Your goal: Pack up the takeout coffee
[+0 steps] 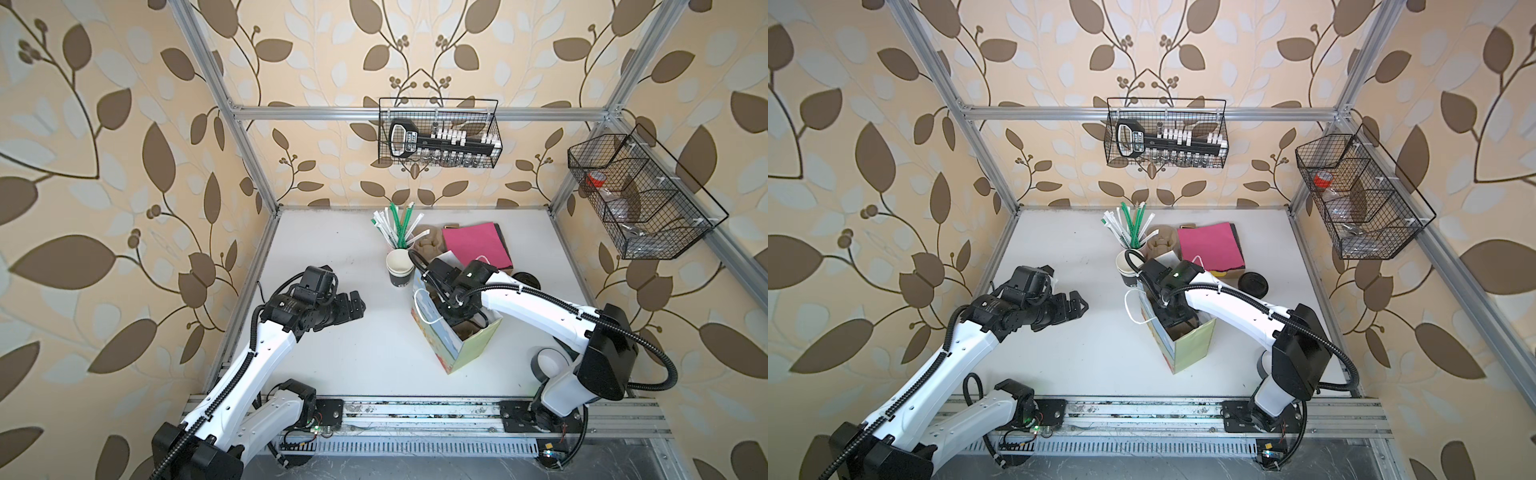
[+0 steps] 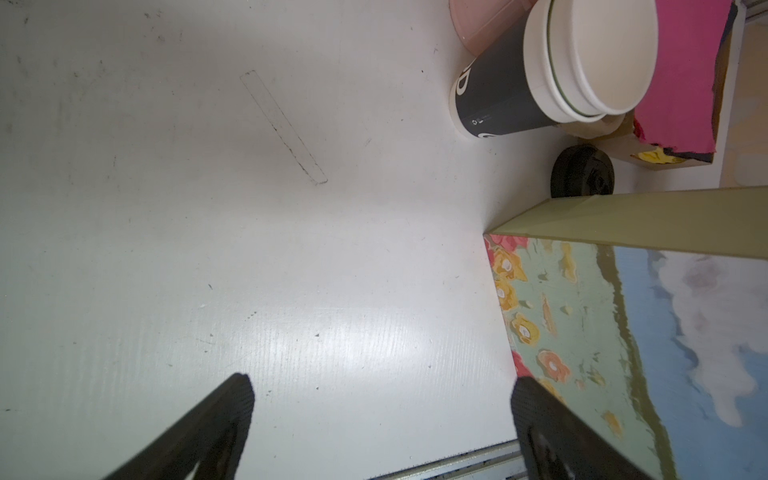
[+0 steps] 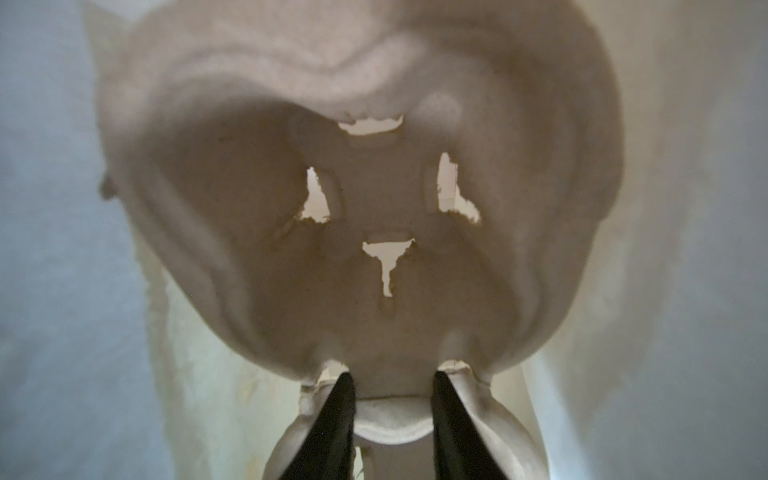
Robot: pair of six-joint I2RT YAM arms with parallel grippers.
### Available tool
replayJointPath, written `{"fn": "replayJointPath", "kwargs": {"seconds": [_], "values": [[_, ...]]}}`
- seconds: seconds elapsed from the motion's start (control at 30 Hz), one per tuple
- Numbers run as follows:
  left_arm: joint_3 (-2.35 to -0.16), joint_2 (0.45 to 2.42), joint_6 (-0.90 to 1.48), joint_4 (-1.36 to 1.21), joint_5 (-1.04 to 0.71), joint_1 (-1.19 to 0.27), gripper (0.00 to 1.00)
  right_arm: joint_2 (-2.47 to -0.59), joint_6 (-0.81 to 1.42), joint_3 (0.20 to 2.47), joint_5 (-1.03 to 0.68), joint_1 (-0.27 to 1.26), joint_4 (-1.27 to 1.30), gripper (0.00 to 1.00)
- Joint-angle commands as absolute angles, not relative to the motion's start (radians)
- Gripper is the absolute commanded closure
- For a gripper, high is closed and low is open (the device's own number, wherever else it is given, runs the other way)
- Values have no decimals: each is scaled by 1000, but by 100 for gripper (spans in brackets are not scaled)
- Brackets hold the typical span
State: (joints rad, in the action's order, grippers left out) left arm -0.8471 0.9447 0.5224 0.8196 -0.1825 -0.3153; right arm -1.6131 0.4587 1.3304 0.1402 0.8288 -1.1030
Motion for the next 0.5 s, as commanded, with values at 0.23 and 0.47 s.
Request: {"fn": "replayJointPath", "kwargs": {"seconds": [0.23,0.47], "values": [[-861,940,505,835,-180,-318,1,-1612,461,1266,106,829,-1090,70],[-862,946,506,836,-183,-316,1,-1588,475,1212,92,835,-1038,70]]}}
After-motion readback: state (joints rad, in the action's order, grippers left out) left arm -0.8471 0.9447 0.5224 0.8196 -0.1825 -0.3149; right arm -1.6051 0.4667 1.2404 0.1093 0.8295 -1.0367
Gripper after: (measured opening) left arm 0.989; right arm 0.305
